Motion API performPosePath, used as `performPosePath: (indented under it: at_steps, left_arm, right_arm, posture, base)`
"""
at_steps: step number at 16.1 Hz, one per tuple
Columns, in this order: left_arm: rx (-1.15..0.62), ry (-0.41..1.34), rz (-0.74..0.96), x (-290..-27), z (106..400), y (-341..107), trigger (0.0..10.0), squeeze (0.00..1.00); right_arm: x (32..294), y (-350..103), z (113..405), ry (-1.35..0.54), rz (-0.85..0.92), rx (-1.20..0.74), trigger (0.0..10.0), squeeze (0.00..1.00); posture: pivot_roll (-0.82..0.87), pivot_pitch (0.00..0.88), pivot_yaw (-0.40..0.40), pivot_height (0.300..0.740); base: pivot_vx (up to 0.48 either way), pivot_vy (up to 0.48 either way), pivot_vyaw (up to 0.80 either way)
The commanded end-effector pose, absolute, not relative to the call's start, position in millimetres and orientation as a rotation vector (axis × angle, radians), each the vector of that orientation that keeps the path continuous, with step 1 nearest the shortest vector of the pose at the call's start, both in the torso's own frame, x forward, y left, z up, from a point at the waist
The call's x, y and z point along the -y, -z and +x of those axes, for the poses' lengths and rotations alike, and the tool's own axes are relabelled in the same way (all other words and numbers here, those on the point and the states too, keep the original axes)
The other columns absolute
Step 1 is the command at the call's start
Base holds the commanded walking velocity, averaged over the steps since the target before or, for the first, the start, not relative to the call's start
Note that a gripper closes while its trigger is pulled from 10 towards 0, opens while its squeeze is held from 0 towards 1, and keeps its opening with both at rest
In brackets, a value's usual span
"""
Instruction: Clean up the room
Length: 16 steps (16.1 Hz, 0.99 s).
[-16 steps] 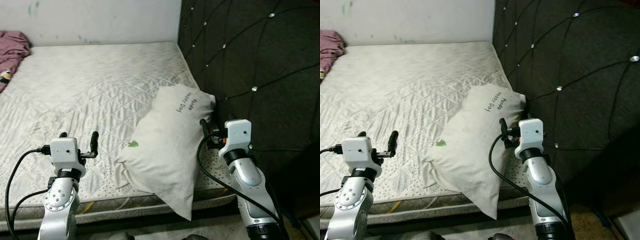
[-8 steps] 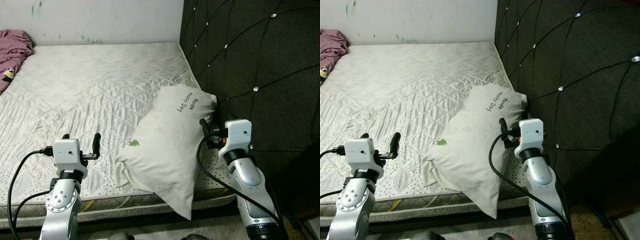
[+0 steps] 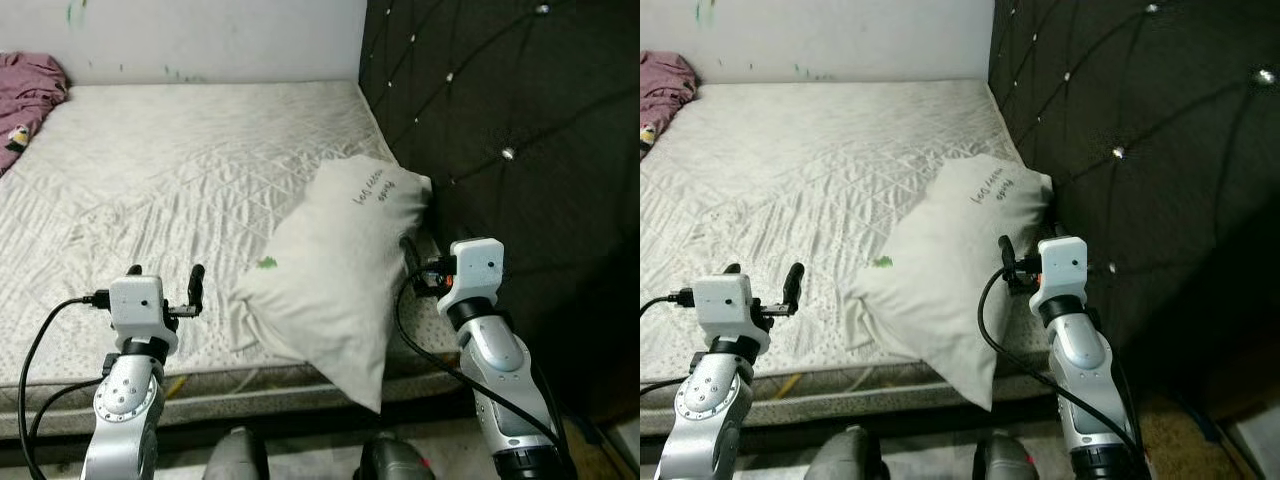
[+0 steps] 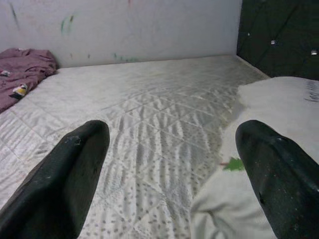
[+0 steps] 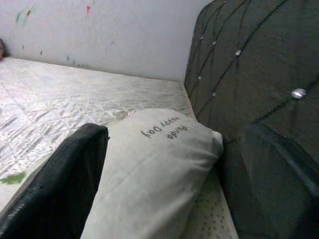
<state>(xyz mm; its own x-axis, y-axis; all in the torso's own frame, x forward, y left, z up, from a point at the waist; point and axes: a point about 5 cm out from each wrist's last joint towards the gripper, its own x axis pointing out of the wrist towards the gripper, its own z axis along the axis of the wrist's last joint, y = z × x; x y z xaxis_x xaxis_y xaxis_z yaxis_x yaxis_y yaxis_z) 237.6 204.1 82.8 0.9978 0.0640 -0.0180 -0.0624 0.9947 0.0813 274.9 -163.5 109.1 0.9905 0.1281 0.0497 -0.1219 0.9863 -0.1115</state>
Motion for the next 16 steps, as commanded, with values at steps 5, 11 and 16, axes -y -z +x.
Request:
performPosePath:
  at_steps: [5, 11, 16]
  left_arm:
    - [0.001, -0.018, 0.080, -200.2, 238.1, -85.8, 10.0, 0.00]
    - [0.018, 0.003, 0.073, -198.4, 238.2, -88.0, 10.0, 0.00]
    - [0.011, -0.002, 0.070, -199.8, 237.4, -86.6, 10.0, 0.00]
  right_arm:
    - [162.7, -112.9, 275.9, -0.141, -0.112, 0.070, 10.0, 0.00]
    - [159.7, -113.2, 278.6, -0.162, -0.108, 0.069, 10.0, 0.00]
    - [158.4, -111.3, 279.8, -0.167, -0.104, 0.061, 10.0, 0.00]
  posture:
    - [-0.03, 0.000, 0.001, 0.661]
    - [-0.03, 0.000, -0.007, 0.661]
    - [-0.02, 0.000, -0.019, 0.661]
  base:
    - [0.000, 0.000, 0.00]
    - [0.336, 0.000, 0.00]
    - [0.397, 0.000, 0.00]
